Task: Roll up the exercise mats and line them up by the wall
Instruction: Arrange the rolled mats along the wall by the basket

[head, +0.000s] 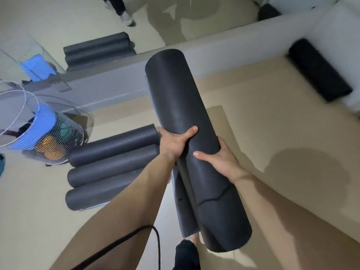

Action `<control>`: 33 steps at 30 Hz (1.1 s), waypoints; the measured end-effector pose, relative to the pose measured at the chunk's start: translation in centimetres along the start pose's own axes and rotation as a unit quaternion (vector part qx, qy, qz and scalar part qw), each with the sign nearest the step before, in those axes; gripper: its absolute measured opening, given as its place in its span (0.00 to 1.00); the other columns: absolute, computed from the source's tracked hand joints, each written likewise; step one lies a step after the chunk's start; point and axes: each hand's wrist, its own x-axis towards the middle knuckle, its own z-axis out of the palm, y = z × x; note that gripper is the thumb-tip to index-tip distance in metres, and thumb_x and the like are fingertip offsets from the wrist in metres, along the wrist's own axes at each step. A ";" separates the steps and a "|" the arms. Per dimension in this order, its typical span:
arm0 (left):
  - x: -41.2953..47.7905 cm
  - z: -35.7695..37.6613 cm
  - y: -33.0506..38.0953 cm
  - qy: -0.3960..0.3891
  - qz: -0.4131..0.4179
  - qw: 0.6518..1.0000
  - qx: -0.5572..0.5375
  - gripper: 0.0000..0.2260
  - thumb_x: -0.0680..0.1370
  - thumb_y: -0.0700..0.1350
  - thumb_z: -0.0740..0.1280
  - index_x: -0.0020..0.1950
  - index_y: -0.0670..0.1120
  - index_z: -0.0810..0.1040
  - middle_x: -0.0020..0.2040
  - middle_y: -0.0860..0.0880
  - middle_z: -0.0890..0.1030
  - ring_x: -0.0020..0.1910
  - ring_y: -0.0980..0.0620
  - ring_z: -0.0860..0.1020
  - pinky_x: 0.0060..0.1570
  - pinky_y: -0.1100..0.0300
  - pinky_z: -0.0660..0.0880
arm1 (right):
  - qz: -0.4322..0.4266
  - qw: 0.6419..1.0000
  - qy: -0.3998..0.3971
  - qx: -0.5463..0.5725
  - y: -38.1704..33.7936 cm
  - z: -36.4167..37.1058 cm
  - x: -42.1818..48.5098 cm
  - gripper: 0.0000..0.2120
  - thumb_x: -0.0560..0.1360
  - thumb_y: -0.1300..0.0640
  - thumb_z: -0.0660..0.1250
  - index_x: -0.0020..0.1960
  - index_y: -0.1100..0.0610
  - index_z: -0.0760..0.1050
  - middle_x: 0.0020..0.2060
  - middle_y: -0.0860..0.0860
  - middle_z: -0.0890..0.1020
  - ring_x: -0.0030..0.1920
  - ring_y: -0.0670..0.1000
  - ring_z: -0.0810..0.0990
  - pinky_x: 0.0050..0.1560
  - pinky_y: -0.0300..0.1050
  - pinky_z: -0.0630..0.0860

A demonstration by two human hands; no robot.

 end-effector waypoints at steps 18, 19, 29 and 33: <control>16.2 48.3 16.9 -0.145 0.003 0.986 0.084 0.41 0.63 0.61 0.83 0.68 0.46 0.68 0.61 0.52 0.78 0.58 0.49 0.78 0.59 0.53 0.76 | 0.054 0.988 0.128 0.071 -0.1 -42.3 25.1 0.44 0.54 0.36 0.84 0.67 0.39 0.72 0.56 0.35 0.82 0.57 0.42 0.82 0.64 0.51 0.79; 17.2 51.4 17.4 -0.149 0.000 0.985 0.084 0.41 0.63 0.60 0.83 0.68 0.46 0.68 0.61 0.52 0.78 0.58 0.49 0.78 0.60 0.53 0.76 | 0.056 0.988 0.131 0.066 0.1 -45.0 26.6 0.44 0.54 0.36 0.84 0.67 0.40 0.72 0.57 0.35 0.82 0.57 0.43 0.82 0.64 0.51 0.79; 30.5 78.0 20.9 -0.156 -0.041 0.986 0.040 0.43 0.60 0.63 0.83 0.66 0.48 0.68 0.62 0.51 0.79 0.61 0.47 0.79 0.64 0.48 0.77 | 0.098 0.986 0.134 -0.028 0.9 -68.1 45.7 0.48 0.59 0.36 0.83 0.74 0.43 0.67 0.59 0.40 0.78 0.61 0.49 0.78 0.65 0.53 0.76; 38.1 87.5 20.3 -0.157 -0.064 0.985 0.034 0.44 0.62 0.64 0.83 0.68 0.47 0.67 0.64 0.50 0.78 0.62 0.47 0.78 0.65 0.47 0.77 | 0.118 0.983 0.131 -0.055 2.6 -75.0 55.5 0.44 0.61 0.38 0.83 0.72 0.42 0.68 0.55 0.38 0.78 0.59 0.48 0.79 0.63 0.50 0.76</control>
